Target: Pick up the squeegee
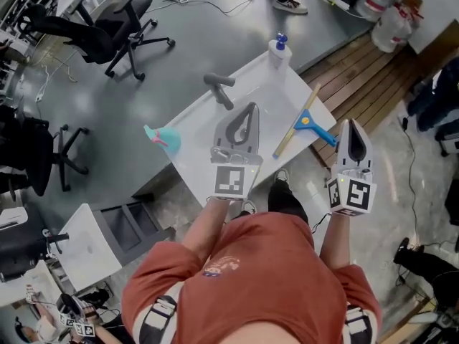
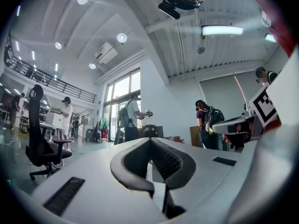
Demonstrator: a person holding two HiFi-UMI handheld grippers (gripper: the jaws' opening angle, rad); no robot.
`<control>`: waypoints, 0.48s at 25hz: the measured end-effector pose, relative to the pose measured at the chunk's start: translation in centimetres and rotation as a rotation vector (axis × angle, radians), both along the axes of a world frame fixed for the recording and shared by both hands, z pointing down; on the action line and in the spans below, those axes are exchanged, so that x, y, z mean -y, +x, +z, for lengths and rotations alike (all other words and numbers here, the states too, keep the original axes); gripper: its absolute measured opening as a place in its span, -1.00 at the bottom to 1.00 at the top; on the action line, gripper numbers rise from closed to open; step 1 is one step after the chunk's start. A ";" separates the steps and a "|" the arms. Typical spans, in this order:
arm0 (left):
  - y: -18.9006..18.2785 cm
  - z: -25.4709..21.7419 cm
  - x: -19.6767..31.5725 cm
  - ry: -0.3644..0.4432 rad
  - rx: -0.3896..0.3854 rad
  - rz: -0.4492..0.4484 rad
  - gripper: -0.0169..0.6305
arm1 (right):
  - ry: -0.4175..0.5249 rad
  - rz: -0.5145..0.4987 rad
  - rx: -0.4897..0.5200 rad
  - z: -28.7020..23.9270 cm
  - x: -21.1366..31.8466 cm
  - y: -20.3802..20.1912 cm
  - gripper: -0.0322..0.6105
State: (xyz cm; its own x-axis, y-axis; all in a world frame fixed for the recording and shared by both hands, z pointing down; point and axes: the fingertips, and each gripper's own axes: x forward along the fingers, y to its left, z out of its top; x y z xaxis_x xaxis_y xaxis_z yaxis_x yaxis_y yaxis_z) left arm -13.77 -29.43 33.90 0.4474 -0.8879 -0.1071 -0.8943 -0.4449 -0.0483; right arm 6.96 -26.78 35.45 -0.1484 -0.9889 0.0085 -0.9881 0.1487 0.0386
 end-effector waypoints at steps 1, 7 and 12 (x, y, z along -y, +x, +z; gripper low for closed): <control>0.4 0.3 0.5 -0.007 0.003 -0.001 -0.89 | -0.009 -0.006 -0.006 0.4 0.6 0.2 -0.88; 2.2 2.5 3.0 -0.040 0.019 0.001 -0.89 | -0.072 -0.024 -0.019 3.5 3.4 1.5 -0.88; 3.4 4.4 4.7 -0.074 0.024 0.007 -0.89 | -0.173 -0.045 -0.034 7.1 5.3 2.1 -0.82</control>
State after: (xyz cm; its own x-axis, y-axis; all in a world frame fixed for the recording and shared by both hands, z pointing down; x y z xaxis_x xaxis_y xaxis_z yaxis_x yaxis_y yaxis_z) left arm -10.37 -34.11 38.34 0.4557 -0.8896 -0.0306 -0.8899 -0.4546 -0.0370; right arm 9.06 -32.10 42.56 -0.1895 -0.9646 0.1836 -0.9788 0.2003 0.0422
